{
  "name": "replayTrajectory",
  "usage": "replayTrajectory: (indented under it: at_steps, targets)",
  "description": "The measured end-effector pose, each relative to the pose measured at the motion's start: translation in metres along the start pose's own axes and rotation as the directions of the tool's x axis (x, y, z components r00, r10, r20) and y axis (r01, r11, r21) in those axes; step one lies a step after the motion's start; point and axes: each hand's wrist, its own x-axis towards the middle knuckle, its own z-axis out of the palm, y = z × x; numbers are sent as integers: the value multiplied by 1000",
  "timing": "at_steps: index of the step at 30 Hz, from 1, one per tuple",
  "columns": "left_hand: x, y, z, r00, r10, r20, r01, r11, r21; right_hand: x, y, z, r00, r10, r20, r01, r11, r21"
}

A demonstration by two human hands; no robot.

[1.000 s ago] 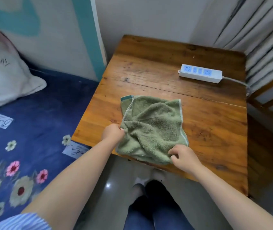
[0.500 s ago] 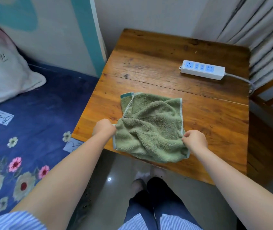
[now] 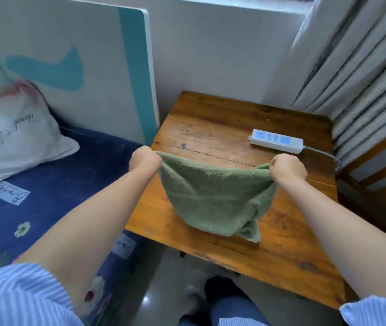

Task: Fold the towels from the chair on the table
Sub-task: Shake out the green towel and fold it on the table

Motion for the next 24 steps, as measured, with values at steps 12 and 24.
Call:
replayTrajectory:
  at_steps: [12, 24]
  targets:
    - [54, 159, -111, 923, 233, -305, -315, 915, -254, 87, -104, -146, 903, -160, -399, 375, 746, 551]
    - [104, 209, -165, 785, 318, -532, -465, 870, -166, 141, -131, -206, 855, -116, -506, 476, 566, 674]
